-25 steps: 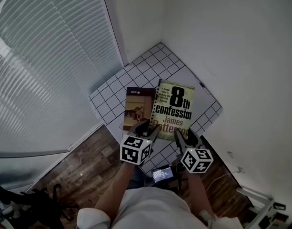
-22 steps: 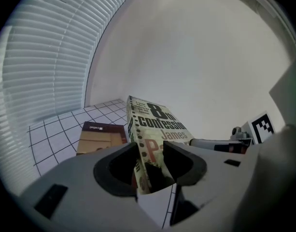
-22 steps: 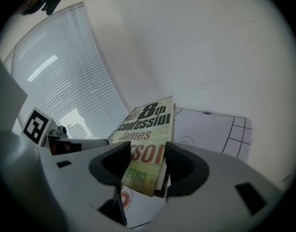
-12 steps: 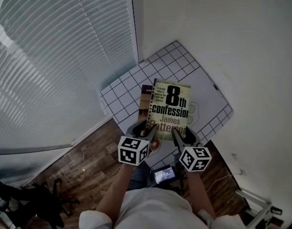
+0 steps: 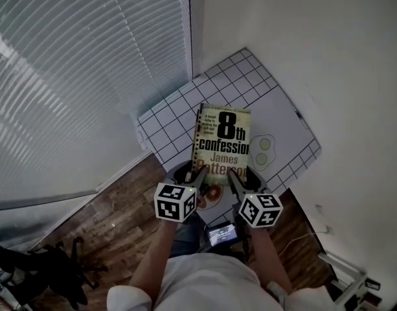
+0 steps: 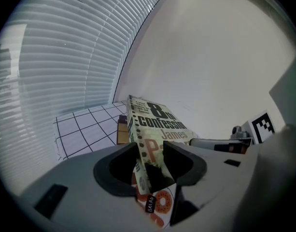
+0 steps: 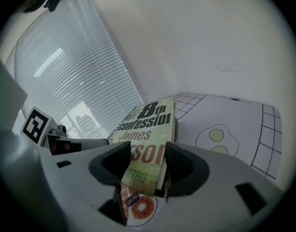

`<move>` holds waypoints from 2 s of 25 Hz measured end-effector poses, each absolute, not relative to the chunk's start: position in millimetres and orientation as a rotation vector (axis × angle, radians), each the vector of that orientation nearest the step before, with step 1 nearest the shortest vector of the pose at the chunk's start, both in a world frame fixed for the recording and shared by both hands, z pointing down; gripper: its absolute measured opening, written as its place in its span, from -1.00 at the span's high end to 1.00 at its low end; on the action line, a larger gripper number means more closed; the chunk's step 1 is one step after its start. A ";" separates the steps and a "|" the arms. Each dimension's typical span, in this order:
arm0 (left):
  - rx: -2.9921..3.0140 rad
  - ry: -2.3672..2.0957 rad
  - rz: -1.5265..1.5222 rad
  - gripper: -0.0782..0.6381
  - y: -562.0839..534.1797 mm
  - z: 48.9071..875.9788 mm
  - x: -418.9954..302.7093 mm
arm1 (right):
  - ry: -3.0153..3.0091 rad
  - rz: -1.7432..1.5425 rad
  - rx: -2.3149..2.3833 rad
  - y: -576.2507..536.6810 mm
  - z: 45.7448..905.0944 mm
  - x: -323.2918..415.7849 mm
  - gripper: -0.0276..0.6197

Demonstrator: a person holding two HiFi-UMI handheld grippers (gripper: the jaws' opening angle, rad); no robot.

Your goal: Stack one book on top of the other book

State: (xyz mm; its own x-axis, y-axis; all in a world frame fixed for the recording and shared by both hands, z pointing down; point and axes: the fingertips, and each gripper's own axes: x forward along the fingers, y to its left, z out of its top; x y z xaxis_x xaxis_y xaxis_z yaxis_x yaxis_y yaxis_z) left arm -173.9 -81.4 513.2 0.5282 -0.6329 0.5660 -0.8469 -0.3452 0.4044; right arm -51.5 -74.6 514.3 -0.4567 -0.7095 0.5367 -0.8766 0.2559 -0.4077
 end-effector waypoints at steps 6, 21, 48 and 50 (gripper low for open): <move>2.083 -1.198 0.409 0.29 -82.3 518.7 -176.8 | -2.283 0.999 1.466 -75.7 519.6 -54.3 0.21; 2.027 -1.208 0.437 0.31 -85.3 564.0 -182.0 | -2.230 1.032 1.404 -81.3 564.7 -61.1 0.21; 2.110 -1.372 0.540 0.30 -97.6 558.9 -196.4 | -2.221 0.830 1.470 -90.3 556.0 -47.8 0.25; 2.136 -1.404 0.542 0.30 -97.7 550.3 -197.7 | -2.240 0.797 1.484 -88.9 547.5 -45.0 0.27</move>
State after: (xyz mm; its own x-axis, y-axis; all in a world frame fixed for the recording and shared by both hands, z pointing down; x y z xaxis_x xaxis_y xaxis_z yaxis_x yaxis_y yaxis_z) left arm -197.7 -97.7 550.3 0.3818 -0.7138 0.5871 -0.9232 -0.3254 0.2047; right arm -45.0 -88.9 547.5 -0.3981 -0.7277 0.5585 -0.9169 0.2982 -0.2652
